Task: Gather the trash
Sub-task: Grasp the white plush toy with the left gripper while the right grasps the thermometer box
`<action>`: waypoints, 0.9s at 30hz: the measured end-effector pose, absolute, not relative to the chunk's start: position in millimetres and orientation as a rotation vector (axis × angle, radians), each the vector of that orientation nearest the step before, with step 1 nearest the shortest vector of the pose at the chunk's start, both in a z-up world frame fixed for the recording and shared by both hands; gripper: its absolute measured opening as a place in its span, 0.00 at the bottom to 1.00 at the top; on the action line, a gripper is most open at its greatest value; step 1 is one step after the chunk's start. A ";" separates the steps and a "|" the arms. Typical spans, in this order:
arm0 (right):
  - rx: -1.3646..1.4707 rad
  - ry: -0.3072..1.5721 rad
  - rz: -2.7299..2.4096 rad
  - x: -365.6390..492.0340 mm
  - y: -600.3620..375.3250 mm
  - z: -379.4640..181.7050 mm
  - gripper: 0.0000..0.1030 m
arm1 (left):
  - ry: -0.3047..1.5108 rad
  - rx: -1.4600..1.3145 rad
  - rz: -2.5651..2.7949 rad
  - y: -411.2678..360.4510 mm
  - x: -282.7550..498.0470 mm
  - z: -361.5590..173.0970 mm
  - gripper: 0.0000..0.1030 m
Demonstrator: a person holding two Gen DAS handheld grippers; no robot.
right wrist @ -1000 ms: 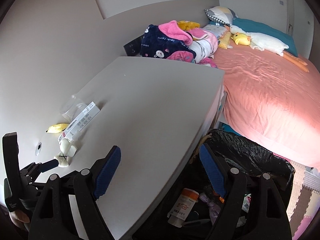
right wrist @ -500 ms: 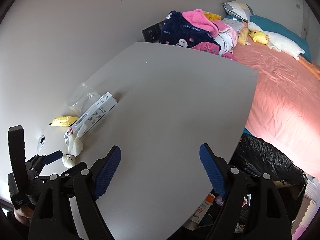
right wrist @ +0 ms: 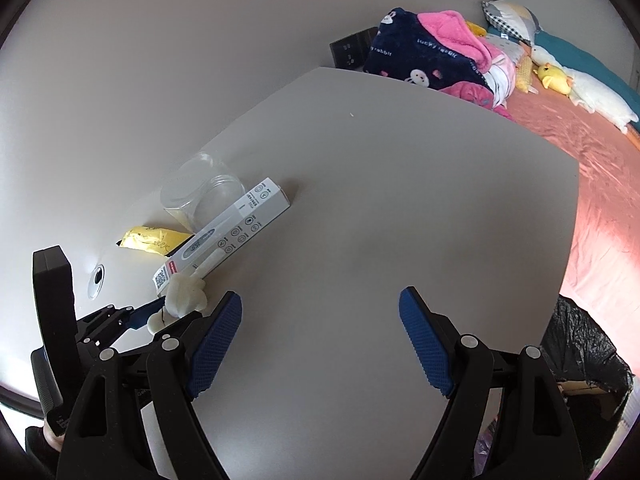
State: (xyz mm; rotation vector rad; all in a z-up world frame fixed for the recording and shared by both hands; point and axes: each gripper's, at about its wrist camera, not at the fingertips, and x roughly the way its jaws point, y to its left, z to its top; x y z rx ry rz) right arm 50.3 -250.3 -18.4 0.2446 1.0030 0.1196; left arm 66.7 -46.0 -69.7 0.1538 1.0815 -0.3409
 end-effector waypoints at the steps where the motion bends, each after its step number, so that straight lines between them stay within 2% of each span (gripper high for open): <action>1: 0.242 1.006 0.128 53.4 -245.5 -19.1 0.79 | 1.075 0.156 -0.347 -44.9 66.8 -69.5 0.36; 6: 0.242 1.019 0.153 65.7 -227.9 -23.4 0.79 | 1.066 0.092 -0.366 -34.2 64.7 -66.4 0.27; 27: 0.339 1.132 0.161 133.5 -160.9 -63.2 0.79 | 1.018 -0.014 -0.245 30.6 38.4 -40.1 0.27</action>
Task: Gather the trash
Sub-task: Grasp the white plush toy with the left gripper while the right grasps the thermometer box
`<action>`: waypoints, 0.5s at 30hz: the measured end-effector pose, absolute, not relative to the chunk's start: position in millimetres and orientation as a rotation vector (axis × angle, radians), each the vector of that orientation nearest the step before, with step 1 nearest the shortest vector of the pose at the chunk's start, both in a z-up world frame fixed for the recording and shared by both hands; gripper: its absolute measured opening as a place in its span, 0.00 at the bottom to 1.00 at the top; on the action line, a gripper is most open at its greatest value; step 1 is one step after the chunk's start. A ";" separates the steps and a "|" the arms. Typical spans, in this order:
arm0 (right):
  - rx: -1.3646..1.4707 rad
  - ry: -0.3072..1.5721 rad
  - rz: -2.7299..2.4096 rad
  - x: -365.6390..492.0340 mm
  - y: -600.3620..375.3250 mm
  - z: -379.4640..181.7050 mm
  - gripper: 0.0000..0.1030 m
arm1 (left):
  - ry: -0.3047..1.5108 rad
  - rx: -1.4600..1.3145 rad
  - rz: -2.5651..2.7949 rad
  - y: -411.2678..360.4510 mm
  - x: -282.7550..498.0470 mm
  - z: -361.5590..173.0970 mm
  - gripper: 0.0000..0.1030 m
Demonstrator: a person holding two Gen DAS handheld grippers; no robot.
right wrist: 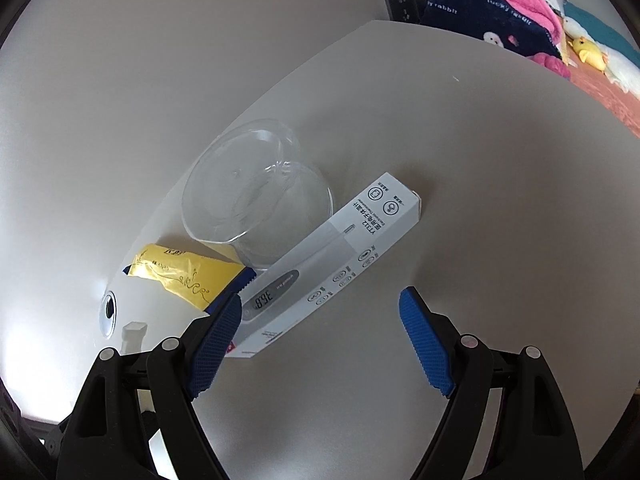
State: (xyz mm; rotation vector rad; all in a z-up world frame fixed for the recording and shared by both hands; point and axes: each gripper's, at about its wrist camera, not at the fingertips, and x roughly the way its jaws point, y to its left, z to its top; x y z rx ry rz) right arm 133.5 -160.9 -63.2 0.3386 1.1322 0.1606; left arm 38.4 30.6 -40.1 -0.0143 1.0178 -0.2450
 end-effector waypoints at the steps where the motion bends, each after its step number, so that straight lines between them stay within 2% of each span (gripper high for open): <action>1: 0.338 1.136 0.145 136.1 -157.6 -65.2 0.79 | 1.018 -0.021 -0.239 32.1 39.1 -40.4 0.27; 7: 0.292 1.131 0.108 142.7 -145.5 -66.6 0.79 | 1.032 -0.039 -0.228 30.4 42.1 -44.7 0.27; 9: 0.265 1.128 0.091 142.2 -145.2 -66.6 0.76 | 1.036 -0.038 -0.226 32.4 40.3 -46.0 0.27; 11: 0.254 1.126 0.085 140.9 -147.4 -66.2 0.64 | 1.036 -0.044 -0.228 28.8 43.8 -46.5 0.27; 15: 0.238 1.137 0.091 138.5 -156.3 -64.9 0.52 | 1.031 -0.047 -0.233 29.4 45.0 -45.3 0.27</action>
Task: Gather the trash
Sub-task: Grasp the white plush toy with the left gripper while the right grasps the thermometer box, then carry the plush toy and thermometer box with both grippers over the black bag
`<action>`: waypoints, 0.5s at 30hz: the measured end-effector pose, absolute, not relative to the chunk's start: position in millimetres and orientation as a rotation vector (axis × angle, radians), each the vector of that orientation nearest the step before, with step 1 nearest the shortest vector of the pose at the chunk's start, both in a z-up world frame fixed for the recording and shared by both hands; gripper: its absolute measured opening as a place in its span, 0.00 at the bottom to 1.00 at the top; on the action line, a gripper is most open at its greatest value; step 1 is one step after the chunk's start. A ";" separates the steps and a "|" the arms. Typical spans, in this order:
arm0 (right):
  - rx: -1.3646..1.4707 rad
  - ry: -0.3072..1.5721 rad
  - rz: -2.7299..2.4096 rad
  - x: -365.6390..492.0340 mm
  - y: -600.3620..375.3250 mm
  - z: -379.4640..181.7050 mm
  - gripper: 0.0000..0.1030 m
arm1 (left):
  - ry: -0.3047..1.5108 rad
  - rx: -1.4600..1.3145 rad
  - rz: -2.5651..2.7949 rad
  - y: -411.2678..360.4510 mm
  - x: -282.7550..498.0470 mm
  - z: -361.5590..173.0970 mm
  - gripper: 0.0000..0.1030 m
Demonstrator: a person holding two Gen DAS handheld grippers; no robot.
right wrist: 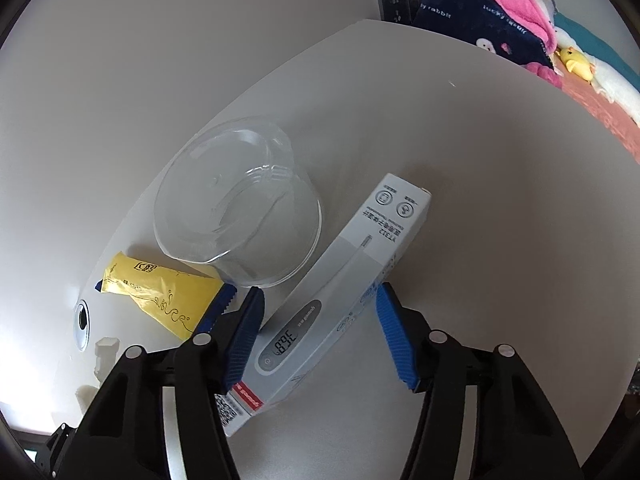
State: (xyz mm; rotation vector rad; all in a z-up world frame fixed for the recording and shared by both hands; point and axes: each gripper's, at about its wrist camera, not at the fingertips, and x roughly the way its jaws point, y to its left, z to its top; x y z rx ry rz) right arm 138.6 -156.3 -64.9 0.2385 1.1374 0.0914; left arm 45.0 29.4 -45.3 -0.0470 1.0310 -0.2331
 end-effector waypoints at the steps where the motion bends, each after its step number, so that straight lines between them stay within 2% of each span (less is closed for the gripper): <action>1: 0.226 1.140 0.094 138.1 -157.3 -64.8 0.47 | 1.029 -0.047 -0.235 30.6 44.1 -44.9 0.27; 4: 0.161 1.152 0.091 135.3 -158.0 -64.7 0.34 | 1.026 -0.049 -0.244 31.1 42.9 -43.8 0.27; 6: 0.132 1.166 0.091 131.8 -159.7 -64.3 0.29 | 1.025 -0.049 -0.249 30.6 42.2 -43.3 0.27; 15: 0.169 1.183 0.137 105.8 -181.6 -58.0 0.27 | 0.995 -0.055 -0.293 18.8 33.7 -32.8 0.27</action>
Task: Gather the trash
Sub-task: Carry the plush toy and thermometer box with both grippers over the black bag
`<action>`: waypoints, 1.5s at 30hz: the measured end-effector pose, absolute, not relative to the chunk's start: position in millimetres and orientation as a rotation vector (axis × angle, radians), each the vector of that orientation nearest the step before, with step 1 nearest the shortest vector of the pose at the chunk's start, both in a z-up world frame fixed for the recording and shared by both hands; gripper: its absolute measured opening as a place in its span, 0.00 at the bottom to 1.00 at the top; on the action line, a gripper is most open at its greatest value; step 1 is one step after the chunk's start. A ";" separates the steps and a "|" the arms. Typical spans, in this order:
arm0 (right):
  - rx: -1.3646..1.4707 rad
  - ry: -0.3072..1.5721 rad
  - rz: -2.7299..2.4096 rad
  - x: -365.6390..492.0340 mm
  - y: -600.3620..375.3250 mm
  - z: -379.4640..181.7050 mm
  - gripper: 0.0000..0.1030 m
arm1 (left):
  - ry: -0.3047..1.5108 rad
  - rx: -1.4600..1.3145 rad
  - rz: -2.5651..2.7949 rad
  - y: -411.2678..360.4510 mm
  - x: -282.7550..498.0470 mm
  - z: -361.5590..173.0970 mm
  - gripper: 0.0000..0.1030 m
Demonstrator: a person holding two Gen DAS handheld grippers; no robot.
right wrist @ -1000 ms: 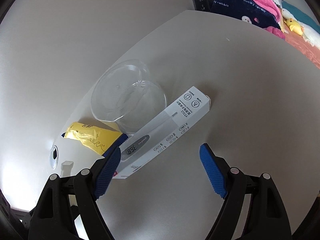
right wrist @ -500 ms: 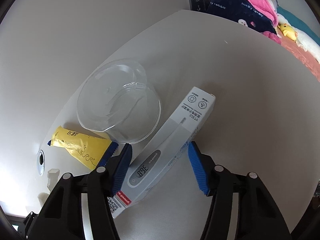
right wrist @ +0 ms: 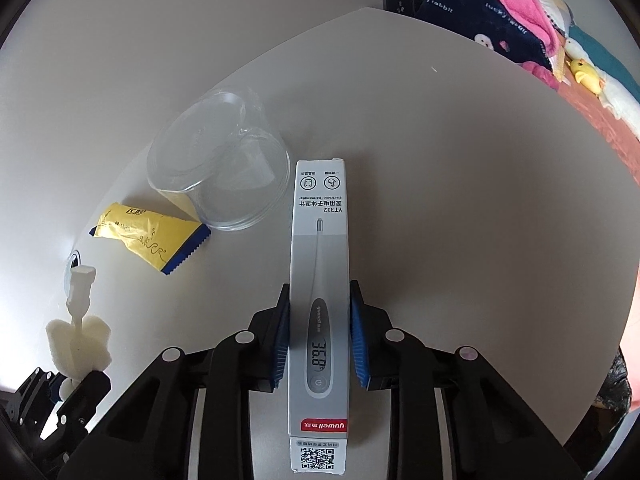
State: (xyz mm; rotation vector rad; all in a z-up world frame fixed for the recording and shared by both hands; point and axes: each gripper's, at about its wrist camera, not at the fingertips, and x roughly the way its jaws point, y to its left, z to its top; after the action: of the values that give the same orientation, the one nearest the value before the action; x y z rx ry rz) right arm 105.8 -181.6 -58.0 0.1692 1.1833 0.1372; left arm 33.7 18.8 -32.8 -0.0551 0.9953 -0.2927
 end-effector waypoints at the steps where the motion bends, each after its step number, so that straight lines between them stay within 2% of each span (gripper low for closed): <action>1: 0.174 1.181 0.138 103.2 -184.6 -56.2 0.27 | 0.992 -0.052 -0.299 16.1 32.6 -31.5 0.27; 20: 0.220 1.096 0.084 29.1 -261.9 -10.3 0.27 | 0.960 0.026 -0.457 -58.6 11.3 -3.6 0.27; 45: 0.338 0.982 -0.117 -67.3 -383.3 21.1 0.27 | 0.933 0.184 -0.762 -193.6 -24.0 18.4 0.27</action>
State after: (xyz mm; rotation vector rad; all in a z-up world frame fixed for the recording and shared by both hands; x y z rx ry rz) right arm -67.3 -383.3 21.1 0.3379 0.9820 -0.1170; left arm -24.0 -193.6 18.4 0.1836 0.9326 -0.7624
